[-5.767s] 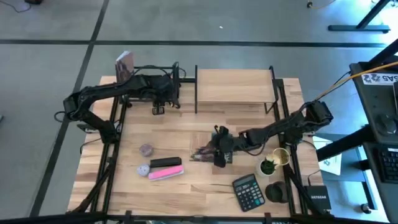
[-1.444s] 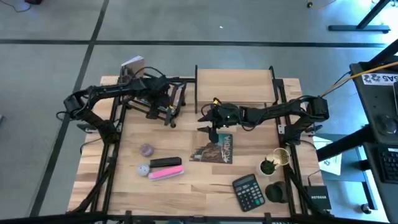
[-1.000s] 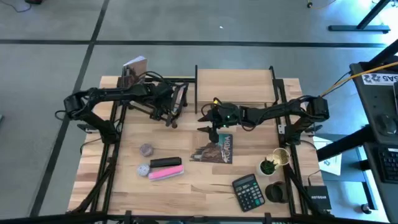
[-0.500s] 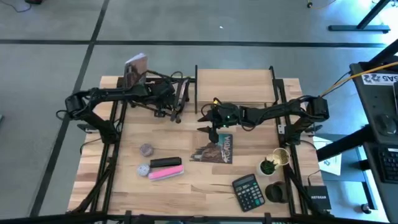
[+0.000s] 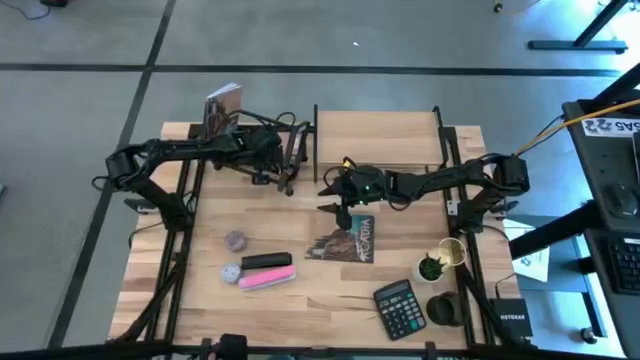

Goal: Stock shelves
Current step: Remove the brown book from the book holder

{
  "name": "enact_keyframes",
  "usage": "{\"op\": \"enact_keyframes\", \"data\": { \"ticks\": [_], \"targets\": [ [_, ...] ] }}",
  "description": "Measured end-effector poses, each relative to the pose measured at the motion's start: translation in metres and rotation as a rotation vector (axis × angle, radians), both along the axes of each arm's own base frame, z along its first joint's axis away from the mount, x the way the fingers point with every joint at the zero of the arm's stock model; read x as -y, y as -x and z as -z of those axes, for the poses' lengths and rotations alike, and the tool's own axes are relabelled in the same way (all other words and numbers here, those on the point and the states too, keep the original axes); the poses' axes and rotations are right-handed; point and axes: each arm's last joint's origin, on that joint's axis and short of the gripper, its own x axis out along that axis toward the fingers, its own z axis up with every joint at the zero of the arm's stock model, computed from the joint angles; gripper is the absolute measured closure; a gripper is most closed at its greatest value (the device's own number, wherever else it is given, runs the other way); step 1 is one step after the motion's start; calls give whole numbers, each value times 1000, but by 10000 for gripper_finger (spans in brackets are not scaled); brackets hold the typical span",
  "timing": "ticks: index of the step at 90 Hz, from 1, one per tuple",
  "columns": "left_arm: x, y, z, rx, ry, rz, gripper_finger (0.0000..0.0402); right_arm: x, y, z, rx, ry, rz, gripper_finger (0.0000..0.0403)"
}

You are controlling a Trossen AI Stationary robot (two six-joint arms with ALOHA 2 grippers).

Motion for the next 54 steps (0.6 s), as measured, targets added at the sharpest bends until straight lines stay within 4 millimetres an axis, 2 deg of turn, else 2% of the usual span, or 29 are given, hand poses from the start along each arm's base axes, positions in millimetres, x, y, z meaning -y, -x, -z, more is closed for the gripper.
{"op": "enact_keyframes", "data": {
  "ticks": [24, 54],
  "targets": [
    [-6, -9, -4, 75, -141, -107, 312, 0, 0, 0, 0, 0, 0, 208],
    [-6, -9, -4, 85, -140, -128, 318, 0, 0, 0, 0, 0, 0, 208]
  ]
}}
